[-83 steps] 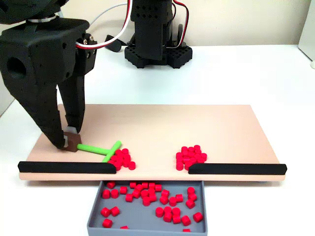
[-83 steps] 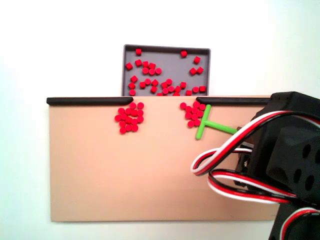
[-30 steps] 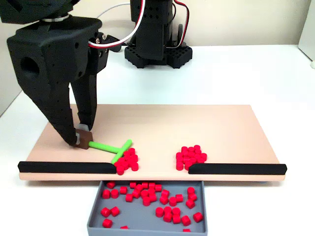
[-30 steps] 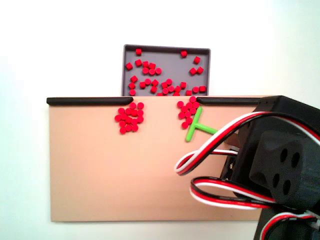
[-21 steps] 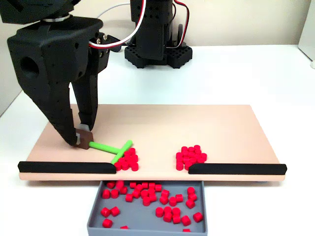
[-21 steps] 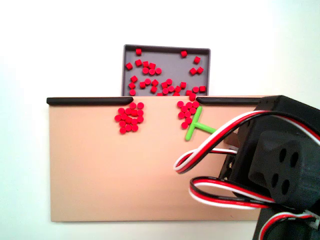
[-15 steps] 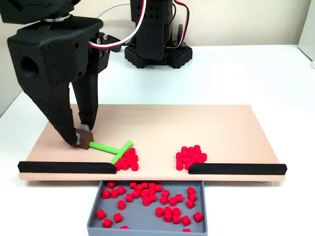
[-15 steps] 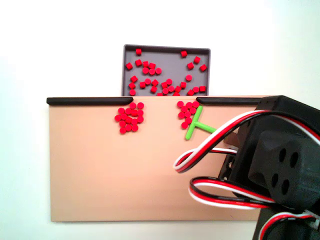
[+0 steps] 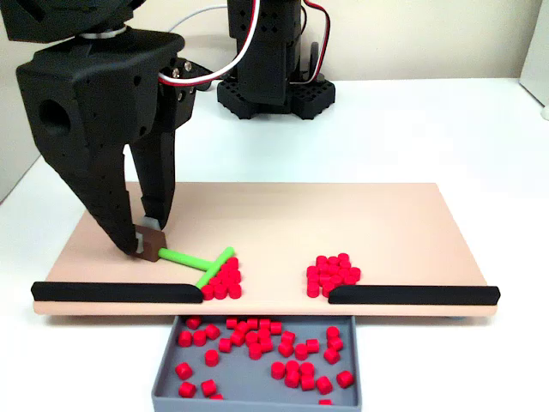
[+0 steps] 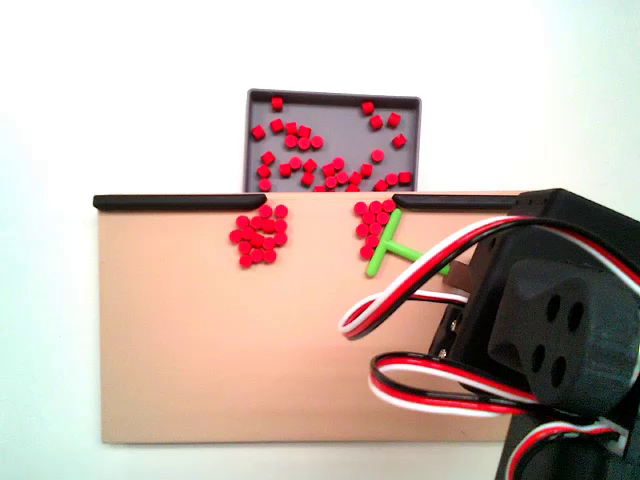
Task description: Push granules from right to the grey container
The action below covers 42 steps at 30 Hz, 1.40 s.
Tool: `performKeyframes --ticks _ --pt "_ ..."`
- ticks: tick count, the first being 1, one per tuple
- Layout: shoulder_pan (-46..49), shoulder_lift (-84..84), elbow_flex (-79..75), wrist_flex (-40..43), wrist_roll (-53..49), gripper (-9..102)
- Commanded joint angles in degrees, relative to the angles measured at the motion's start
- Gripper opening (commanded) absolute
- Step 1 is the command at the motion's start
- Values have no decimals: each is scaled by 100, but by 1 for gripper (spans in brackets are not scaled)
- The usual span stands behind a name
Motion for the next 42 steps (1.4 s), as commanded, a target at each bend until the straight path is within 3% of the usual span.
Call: performKeyframes --ticks 1,42 --pt "-44 281 -9 26 88 0" --pt "-132 475 246 -9 747 0"
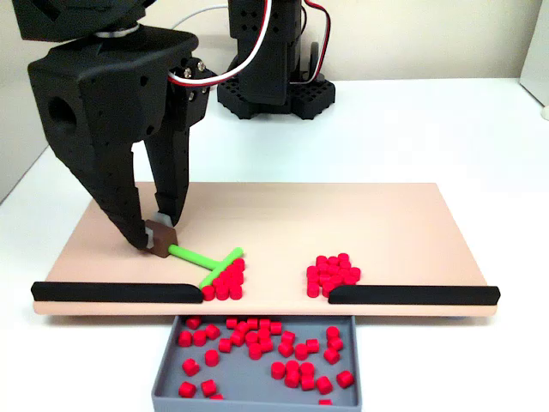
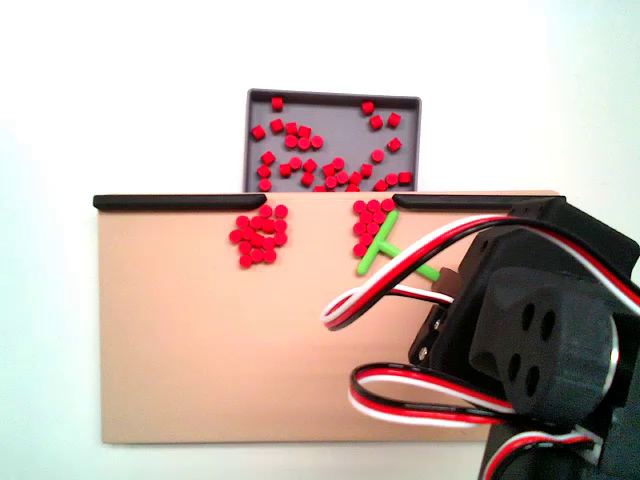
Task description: Push granules from right to the grey container
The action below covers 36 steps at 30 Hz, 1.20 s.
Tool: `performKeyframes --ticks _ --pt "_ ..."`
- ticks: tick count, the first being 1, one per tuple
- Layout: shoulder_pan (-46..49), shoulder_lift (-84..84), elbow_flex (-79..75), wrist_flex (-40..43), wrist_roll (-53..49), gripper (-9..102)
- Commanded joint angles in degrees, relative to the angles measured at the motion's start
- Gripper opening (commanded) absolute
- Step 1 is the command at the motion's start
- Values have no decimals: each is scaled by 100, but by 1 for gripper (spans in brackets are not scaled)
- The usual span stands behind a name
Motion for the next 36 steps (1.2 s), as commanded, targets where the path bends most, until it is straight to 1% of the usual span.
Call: performKeyframes --ticks 1,36 --pt "-53 290 -9 -9 62 0" --pt "-141 308 -9 -35 510 0"
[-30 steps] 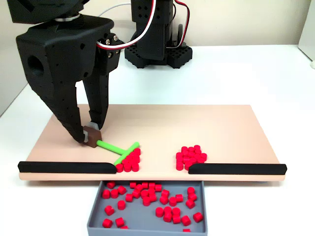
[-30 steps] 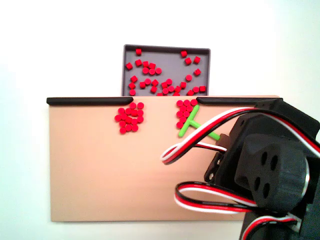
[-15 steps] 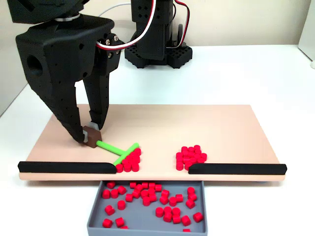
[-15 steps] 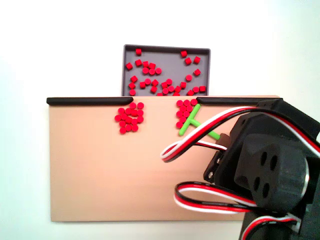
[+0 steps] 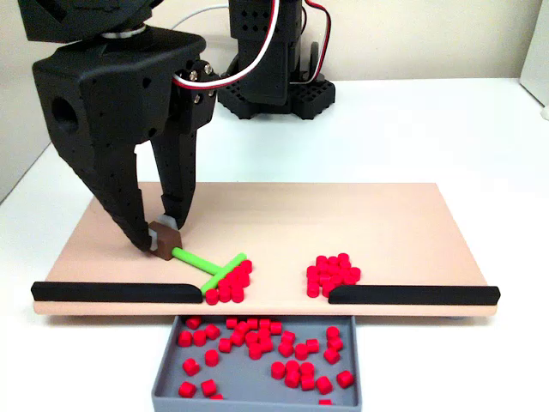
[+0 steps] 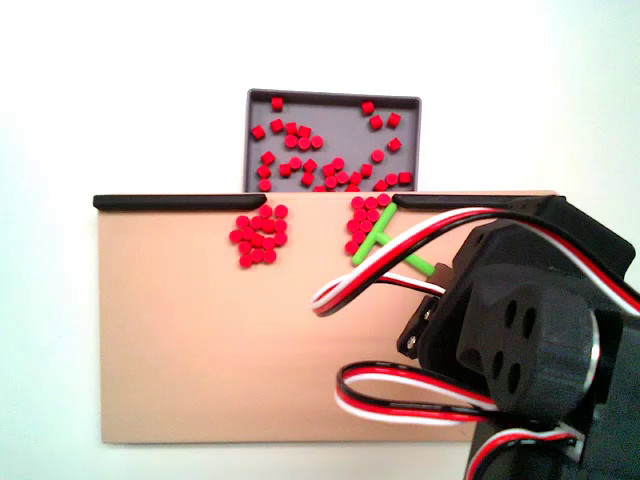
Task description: Push granules from right to the grey container
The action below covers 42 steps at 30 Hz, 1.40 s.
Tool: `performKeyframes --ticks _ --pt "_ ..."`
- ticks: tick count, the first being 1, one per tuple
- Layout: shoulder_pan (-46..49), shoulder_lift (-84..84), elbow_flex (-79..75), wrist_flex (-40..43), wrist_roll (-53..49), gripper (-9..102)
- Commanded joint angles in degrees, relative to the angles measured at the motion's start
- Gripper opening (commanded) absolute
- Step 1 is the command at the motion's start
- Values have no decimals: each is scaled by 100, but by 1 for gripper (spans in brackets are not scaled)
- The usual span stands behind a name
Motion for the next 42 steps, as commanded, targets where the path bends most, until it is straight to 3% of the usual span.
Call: performKeyframes --ticks 1,42 --pt "-62 308 -9 -9 53 0" --pt "-176 413 149 -18 642 0"
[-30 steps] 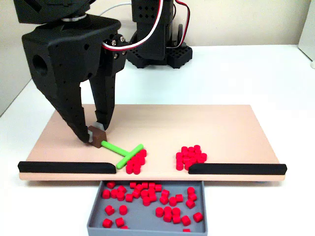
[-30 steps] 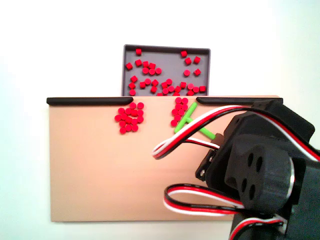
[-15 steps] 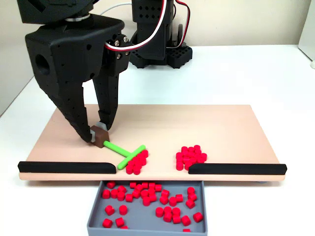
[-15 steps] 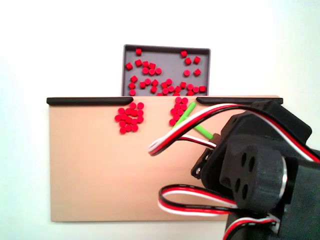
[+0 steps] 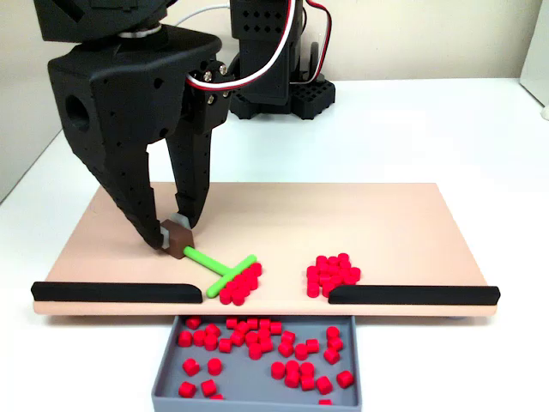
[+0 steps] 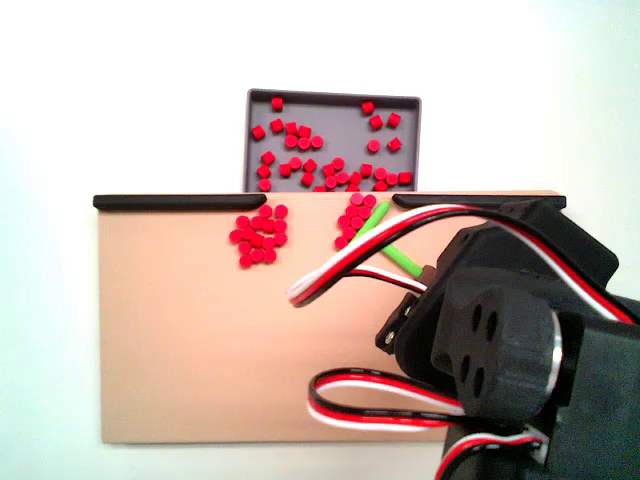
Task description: Push granules from right to the grey container
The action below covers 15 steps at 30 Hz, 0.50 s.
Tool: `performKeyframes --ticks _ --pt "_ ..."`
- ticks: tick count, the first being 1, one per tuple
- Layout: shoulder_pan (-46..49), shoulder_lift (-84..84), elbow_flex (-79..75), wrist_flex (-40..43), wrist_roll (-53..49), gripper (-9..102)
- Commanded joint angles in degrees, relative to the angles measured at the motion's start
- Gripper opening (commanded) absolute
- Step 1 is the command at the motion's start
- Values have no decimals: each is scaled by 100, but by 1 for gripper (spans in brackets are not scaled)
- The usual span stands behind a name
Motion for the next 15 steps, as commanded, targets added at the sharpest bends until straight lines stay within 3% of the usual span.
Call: performKeyframes --ticks 1,15 --pt "-35 308 -18 -9 70 0" --pt "-105 308 -18 -9 202 0"
